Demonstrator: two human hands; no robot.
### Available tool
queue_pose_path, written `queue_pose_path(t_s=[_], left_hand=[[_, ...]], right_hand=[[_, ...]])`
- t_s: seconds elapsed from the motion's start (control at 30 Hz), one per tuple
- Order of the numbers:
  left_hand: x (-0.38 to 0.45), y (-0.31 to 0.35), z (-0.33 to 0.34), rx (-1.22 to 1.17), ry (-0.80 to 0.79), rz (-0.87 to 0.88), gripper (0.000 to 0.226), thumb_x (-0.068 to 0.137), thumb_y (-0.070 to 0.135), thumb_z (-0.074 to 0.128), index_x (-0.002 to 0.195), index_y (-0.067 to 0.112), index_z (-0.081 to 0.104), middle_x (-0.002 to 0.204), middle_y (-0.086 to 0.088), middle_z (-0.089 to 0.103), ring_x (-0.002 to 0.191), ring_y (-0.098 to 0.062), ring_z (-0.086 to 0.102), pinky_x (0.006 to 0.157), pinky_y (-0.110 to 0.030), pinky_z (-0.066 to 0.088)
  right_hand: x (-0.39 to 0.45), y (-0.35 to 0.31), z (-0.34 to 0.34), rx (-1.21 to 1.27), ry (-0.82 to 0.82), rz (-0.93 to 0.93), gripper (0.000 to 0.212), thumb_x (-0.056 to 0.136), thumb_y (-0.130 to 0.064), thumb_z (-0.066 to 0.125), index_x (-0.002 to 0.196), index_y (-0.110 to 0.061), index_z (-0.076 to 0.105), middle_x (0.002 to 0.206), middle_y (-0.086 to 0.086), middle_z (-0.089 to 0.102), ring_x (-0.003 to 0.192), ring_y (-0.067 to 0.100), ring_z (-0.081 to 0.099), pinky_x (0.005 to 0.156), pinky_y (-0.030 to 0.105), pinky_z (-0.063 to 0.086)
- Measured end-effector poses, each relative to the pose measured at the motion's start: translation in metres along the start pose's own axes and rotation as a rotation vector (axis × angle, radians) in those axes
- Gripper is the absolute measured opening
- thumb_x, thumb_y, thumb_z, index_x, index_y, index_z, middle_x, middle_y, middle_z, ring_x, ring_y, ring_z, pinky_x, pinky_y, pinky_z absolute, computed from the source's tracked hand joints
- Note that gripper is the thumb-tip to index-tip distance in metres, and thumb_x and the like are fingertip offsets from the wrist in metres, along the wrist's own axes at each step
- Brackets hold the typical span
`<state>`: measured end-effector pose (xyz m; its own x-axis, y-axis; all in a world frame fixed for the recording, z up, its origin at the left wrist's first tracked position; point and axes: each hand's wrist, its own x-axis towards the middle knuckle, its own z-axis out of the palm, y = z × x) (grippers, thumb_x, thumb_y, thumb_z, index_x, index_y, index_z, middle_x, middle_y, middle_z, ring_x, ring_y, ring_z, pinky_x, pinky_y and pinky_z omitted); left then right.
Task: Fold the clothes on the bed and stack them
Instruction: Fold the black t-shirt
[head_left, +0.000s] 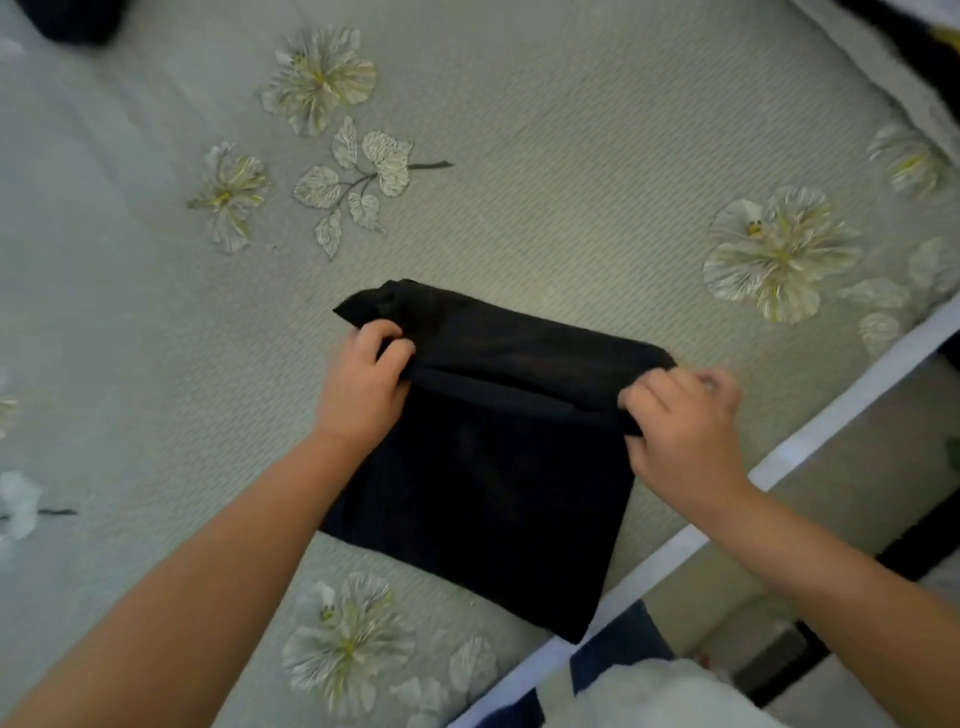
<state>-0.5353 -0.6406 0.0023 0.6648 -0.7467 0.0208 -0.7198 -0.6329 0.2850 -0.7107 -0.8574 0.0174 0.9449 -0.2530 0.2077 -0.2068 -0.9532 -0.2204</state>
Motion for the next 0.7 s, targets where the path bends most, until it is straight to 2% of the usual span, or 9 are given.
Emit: queue_pose_path(t_s=[0.1,0.17,0.23,0.3,0.37,0.47,0.57,0.63,0.7], left_hand=[[-0.078,-0.003,0.006,0.004,-0.081,0.004,0.017,0.068,-0.001,0.053,0.080,-0.008,0.064,0.091,-0.029,0.063,0.070,-0.044,0.060,0.058,-0.045,0.054],[-0.123,-0.005,0.013,0.015,-0.141,-0.031,0.017,0.061,-0.009,0.063,0.078,-0.007,0.064,0.091,-0.029,0.064,0.068,-0.043,0.061,0.057,-0.045,0.054],[-0.156,-0.007,0.026,0.042,-0.213,-0.090,0.034,0.049,-0.015,0.078,0.080,-0.007,0.066,0.095,-0.029,0.064,0.073,-0.046,0.062,0.061,-0.050,0.054],[-0.177,-0.010,0.037,0.068,-0.288,-0.151,0.039,0.058,-0.007,0.079,0.095,-0.005,0.067,0.112,-0.028,0.060,0.088,-0.048,0.060,0.079,-0.059,0.048],[-0.193,-0.012,0.041,0.074,-0.429,-0.267,0.047,0.079,0.010,0.067,0.124,0.006,0.055,0.139,-0.019,0.042,0.115,-0.050,0.044,0.100,-0.060,0.031],[-0.209,-0.011,0.037,0.056,-0.469,-0.393,0.063,0.077,0.024,0.071,0.134,0.019,0.045,0.146,-0.017,0.032,0.127,-0.055,0.025,0.101,-0.064,0.022],[-0.207,-0.009,0.034,0.137,-0.356,-0.234,0.085,0.049,0.025,0.089,0.124,0.014,0.050,0.123,-0.030,0.053,0.112,-0.056,0.046,0.088,-0.071,0.024],[-0.194,-0.010,0.037,0.199,-0.315,-0.021,0.079,0.056,0.034,0.083,0.123,0.011,0.046,0.119,-0.025,0.058,0.113,-0.046,0.052,0.089,-0.067,0.028],[-0.178,-0.012,0.043,0.225,-0.419,0.118,0.076,0.075,0.035,0.069,0.138,0.011,0.035,0.140,-0.018,0.041,0.133,-0.034,0.031,0.105,-0.055,0.019]], right_hand=[[-0.072,-0.042,0.010,0.005,-0.149,0.005,0.031,0.036,0.013,0.067,0.058,-0.007,0.061,0.056,0.005,0.055,0.057,0.025,0.053,0.068,0.032,0.025],[-0.111,-0.067,0.020,-0.005,-0.238,0.029,0.039,0.026,0.011,0.074,0.057,-0.009,0.063,0.054,0.003,0.054,0.057,0.023,0.051,0.065,0.030,0.024],[-0.140,-0.088,0.031,-0.021,-0.293,0.053,0.043,0.023,0.007,0.080,0.059,-0.011,0.066,0.054,0.002,0.055,0.053,0.022,0.055,0.066,0.031,0.026],[-0.159,-0.105,0.041,-0.048,-0.346,0.108,0.046,0.023,0.001,0.085,0.064,-0.012,0.069,0.057,0.002,0.058,0.052,0.020,0.059,0.071,0.035,0.039],[-0.170,-0.121,0.045,-0.092,-0.421,0.211,0.050,0.025,-0.009,0.090,0.071,-0.011,0.071,0.064,0.003,0.062,0.059,0.021,0.063,0.074,0.042,0.049],[-0.180,-0.136,0.043,-0.129,-0.461,0.303,0.056,0.039,-0.032,0.090,0.084,-0.006,0.071,0.083,0.010,0.068,0.075,0.027,0.066,0.085,0.046,0.040],[-0.177,-0.144,0.045,-0.183,-0.492,0.290,0.084,0.039,-0.057,0.083,0.104,-0.005,0.069,0.107,0.014,0.068,0.098,0.031,0.065,0.090,0.053,0.044],[-0.171,-0.145,0.050,-0.178,-0.534,0.240,0.096,0.035,-0.063,0.081,0.110,-0.004,0.066,0.115,0.017,0.064,0.105,0.032,0.062,0.095,0.053,0.040],[-0.168,-0.138,0.054,-0.162,-0.587,0.234,0.093,0.035,-0.056,0.085,0.109,-0.003,0.066,0.116,0.017,0.063,0.104,0.032,0.062,0.102,0.047,0.034]])
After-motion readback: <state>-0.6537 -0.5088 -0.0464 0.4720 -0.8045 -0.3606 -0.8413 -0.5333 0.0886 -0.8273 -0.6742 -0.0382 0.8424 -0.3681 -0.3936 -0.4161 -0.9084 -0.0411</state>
